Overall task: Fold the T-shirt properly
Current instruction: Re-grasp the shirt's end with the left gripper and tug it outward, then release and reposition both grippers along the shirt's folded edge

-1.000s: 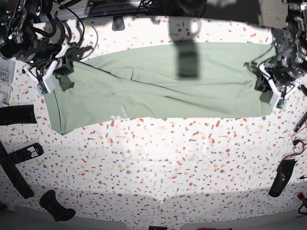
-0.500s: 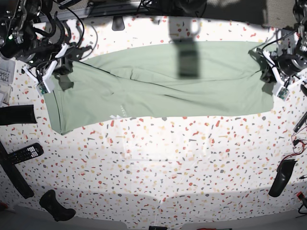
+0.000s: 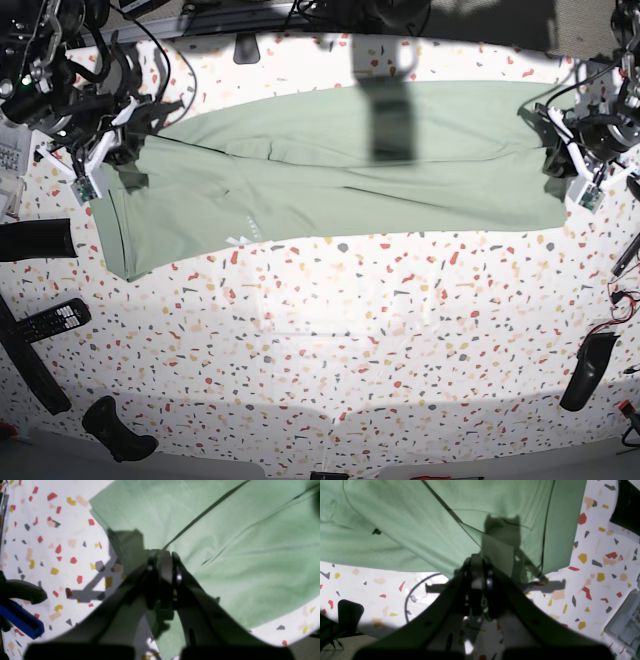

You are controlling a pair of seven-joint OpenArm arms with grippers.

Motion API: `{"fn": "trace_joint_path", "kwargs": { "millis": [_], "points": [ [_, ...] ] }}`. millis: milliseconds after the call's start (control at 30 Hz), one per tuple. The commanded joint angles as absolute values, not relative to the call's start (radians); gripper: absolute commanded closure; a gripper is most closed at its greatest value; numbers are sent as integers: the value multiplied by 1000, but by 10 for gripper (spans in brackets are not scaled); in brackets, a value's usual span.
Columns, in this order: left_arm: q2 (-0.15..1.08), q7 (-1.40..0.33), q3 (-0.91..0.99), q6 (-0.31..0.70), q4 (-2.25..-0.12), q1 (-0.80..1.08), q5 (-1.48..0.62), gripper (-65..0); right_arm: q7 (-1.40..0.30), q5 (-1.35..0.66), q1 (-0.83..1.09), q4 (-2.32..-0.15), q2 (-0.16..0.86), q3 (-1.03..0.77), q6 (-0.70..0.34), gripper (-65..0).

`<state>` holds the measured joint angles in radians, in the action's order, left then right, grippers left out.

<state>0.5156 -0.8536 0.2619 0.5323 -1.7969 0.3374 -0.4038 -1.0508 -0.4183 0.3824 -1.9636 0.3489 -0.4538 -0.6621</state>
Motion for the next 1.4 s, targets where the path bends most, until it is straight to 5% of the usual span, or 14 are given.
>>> {"fn": "trace_joint_path", "kwargs": {
  "millis": [0, 567, 667, 900, 1367],
  "points": [
    [533, -838, 269, 535, -1827, 330, -410, 0, -1031, -422, 377, -1981, 363, -460, -654, 0],
    [533, -869, 269, 538, -1964, 384, -387, 0, -1032, -422, 377, -1981, 363, -460, -654, 0],
    [533, -788, 269, 630, -1964, 402, -339, 0, -1016, -421, 377, -1981, 363, -460, -653, 0],
    [598, -791, 269, 698, -1964, 457, -341, 0, -986, -392, 377, -1981, 363, -460, -435, 0],
    [682, -788, 269, 698, -1963, 498, -454, 0, -911, -377, 377, -1981, 360, -460, -418, 0]
  ]
}}
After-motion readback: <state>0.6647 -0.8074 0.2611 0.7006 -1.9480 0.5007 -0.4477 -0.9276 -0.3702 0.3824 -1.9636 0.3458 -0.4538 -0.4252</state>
